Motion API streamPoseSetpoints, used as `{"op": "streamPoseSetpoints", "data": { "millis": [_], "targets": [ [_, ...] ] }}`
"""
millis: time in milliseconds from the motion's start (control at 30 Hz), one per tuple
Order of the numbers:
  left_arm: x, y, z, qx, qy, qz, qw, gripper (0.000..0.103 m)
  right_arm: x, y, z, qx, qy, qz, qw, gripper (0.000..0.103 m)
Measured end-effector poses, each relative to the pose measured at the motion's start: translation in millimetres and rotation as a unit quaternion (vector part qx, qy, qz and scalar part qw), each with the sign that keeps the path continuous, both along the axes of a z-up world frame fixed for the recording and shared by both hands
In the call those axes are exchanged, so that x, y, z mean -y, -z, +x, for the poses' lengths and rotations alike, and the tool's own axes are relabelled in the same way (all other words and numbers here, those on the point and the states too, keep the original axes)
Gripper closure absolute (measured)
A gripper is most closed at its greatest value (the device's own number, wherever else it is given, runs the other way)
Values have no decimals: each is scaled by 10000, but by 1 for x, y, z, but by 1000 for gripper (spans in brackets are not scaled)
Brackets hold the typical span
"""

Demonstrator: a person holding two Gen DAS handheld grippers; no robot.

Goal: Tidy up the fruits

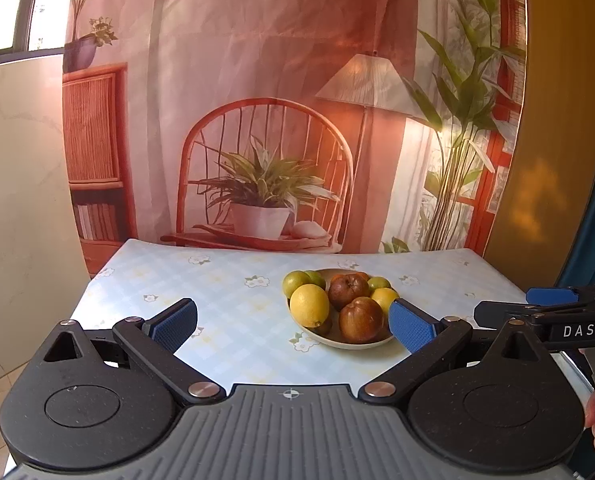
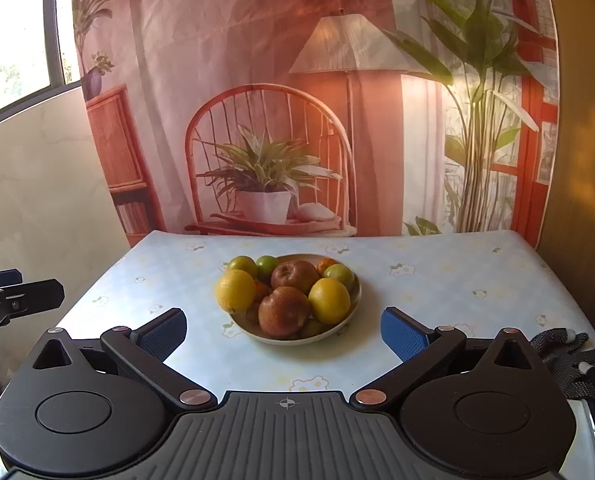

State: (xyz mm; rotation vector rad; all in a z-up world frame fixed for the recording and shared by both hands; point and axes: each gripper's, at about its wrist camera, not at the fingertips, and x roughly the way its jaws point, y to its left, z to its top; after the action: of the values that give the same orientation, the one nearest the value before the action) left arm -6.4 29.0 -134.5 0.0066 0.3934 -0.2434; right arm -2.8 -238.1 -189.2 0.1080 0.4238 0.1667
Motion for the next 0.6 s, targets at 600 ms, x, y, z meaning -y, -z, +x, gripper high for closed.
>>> {"op": "streamPoseSetpoints", "data": {
  "millis": [600],
  "targets": [
    [9,-6,-12,290,-134,319,9990,0,3,-4,-7,65,8,51,10000,0]
  ]
}}
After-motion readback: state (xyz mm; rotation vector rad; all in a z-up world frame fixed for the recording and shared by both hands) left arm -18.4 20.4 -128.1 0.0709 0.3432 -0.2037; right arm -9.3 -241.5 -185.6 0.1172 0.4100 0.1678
